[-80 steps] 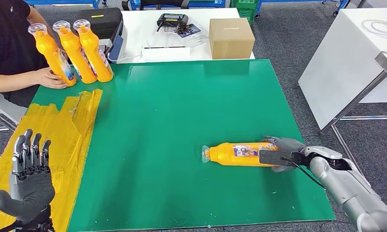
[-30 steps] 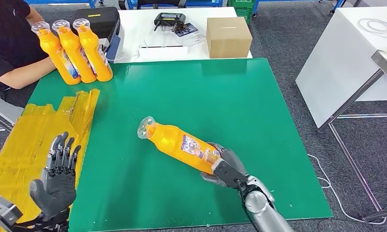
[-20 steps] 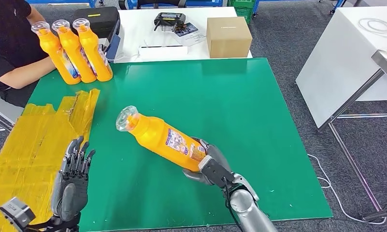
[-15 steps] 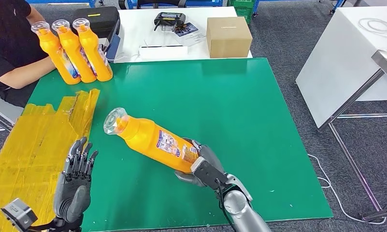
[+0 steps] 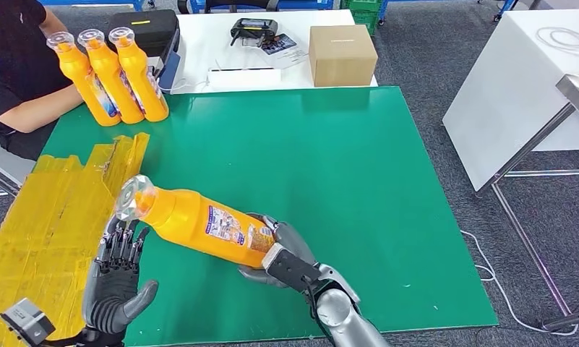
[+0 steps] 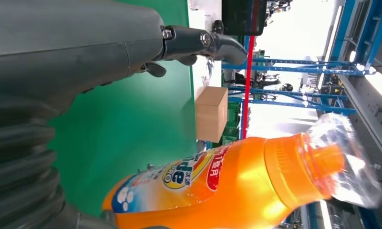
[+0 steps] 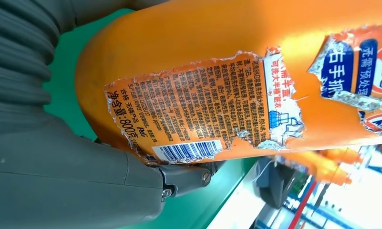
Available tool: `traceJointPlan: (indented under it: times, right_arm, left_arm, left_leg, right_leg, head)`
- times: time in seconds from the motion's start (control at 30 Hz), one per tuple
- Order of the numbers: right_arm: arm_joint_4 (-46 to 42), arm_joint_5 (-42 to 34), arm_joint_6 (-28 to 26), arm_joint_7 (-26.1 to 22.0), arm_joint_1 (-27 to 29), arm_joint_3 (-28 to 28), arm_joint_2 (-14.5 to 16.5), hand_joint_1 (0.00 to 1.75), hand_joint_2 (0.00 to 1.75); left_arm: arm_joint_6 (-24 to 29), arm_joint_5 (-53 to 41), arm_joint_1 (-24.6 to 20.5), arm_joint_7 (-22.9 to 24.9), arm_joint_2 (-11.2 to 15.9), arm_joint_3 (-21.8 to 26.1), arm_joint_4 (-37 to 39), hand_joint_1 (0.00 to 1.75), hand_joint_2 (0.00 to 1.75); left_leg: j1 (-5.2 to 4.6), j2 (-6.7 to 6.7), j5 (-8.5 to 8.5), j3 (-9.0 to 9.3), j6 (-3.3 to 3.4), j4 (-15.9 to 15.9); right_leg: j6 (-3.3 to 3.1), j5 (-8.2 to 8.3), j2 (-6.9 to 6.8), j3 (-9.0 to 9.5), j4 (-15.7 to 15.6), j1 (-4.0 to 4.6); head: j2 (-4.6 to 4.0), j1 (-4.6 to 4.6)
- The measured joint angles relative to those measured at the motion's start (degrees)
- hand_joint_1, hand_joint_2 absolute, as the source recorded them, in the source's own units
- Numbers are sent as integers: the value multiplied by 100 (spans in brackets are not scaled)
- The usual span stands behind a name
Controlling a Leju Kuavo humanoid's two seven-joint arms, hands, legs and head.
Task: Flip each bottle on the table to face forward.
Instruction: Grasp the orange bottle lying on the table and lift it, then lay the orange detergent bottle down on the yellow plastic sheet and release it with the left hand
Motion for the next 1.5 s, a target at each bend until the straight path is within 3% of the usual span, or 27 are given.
traceJointPlan:
  times: [0.53, 0.73, 1.3, 1.33, 1.43, 1.47, 1.5]
  right_arm:
    - [410, -114, 99, 29, -397, 959, 386, 175, 175]
    - [881, -164, 149, 16, -587, 1545, 561, 175, 175]
    - [1860, -642, 116, 36, -1202, 2810, 733, 175, 175]
    - [1902, -667, 103, 40, -1234, 2873, 736, 175, 175]
    - [2016, -737, 52, 45, -1319, 3013, 755, 175, 175]
    - [2051, -766, 22, 46, -1340, 3049, 766, 175, 175]
    - [2083, -790, -11, 46, -1358, 3082, 777, 175, 175]
  left_arm:
    - [-546, 771, -11, 152, -62, 141, 109, 0, 175]
    - [-983, 1512, 156, 386, -72, 148, 115, 0, 175]
    - [-1041, 1826, 394, 467, -70, 309, 139, 0, 175]
    - [-1039, 1823, 406, 465, -70, 321, 143, 9, 175]
    - [-1037, 1791, 428, 432, -69, 353, 151, 140, 175]
    - [-1035, 1764, 429, 403, -68, 362, 151, 175, 175]
    - [-1031, 1740, 428, 372, -68, 372, 152, 175, 175]
  left_leg:
    - [0, 0, 0, -5, 0, -1]
    - [1, 0, 0, -7, 0, -1]
    - [2, 1, 1, -5, -2, -1]
    - [2, 2, 1, -6, -2, -1]
    - [2, 2, 1, -6, -2, -1]
    - [2, 2, 1, -6, -2, -1]
    - [2, 2, 1, -6, -2, -1]
  right_leg:
    - [0, 0, 0, -4, 0, 0]
    - [-1, -1, 0, -8, 1, 1]
    - [-1, -1, 0, -10, 1, 1]
    - [-1, -1, 0, -11, 1, 1]
    - [-1, -1, 1, -14, 0, 0]
    - [-1, 0, 1, -14, 0, 0]
    - [-1, 0, 1, -14, 0, 0]
  head:
    - [0, 1]
    - [0, 3]
    - [0, 1]
    - [0, 1]
    - [0, 2]
    - [0, 2]
    - [0, 2]
